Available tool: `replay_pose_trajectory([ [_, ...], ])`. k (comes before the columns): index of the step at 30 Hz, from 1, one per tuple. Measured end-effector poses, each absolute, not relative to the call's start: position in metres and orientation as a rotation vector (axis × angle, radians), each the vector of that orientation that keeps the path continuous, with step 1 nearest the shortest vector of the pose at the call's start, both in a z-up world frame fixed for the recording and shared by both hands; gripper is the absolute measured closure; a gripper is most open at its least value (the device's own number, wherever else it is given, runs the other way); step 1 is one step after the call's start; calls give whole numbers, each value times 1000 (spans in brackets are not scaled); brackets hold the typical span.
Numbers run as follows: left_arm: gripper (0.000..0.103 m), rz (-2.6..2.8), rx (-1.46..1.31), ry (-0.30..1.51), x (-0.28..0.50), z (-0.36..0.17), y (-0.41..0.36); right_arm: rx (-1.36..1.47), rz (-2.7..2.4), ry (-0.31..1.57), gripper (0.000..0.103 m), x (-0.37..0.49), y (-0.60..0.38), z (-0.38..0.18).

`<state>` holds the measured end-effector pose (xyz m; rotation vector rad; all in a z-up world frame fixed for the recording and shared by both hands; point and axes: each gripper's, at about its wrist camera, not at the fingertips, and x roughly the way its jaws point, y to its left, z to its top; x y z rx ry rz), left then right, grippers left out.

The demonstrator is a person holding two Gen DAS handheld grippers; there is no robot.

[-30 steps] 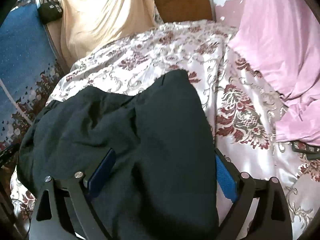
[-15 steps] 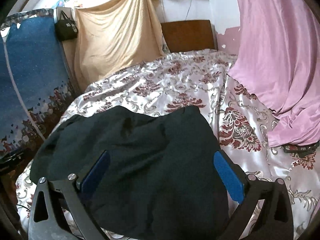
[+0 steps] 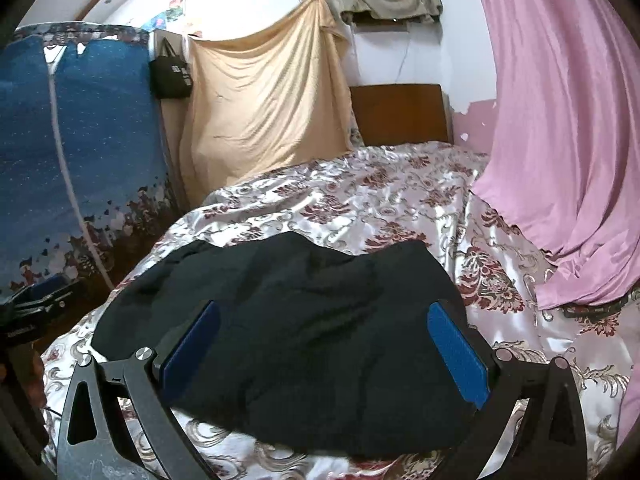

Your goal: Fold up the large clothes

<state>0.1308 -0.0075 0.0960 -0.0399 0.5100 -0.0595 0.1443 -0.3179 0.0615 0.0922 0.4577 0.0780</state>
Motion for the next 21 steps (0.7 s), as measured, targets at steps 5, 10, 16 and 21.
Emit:
replay_pose_trajectory([
  [5,0,-44,-25,476,114,97,-9,85,87,429,1,126,-304,62],
  [10,0,-30,-19,448,98,98,-6,78,72,395,1,109,-295,61],
  [16,0,-22,-3,425,80,96,-7,91,56,355,1,85,-289,59],
  [21,0,-23,6,388,63,96,-7,106,55,324,1,66,-284,57],
])
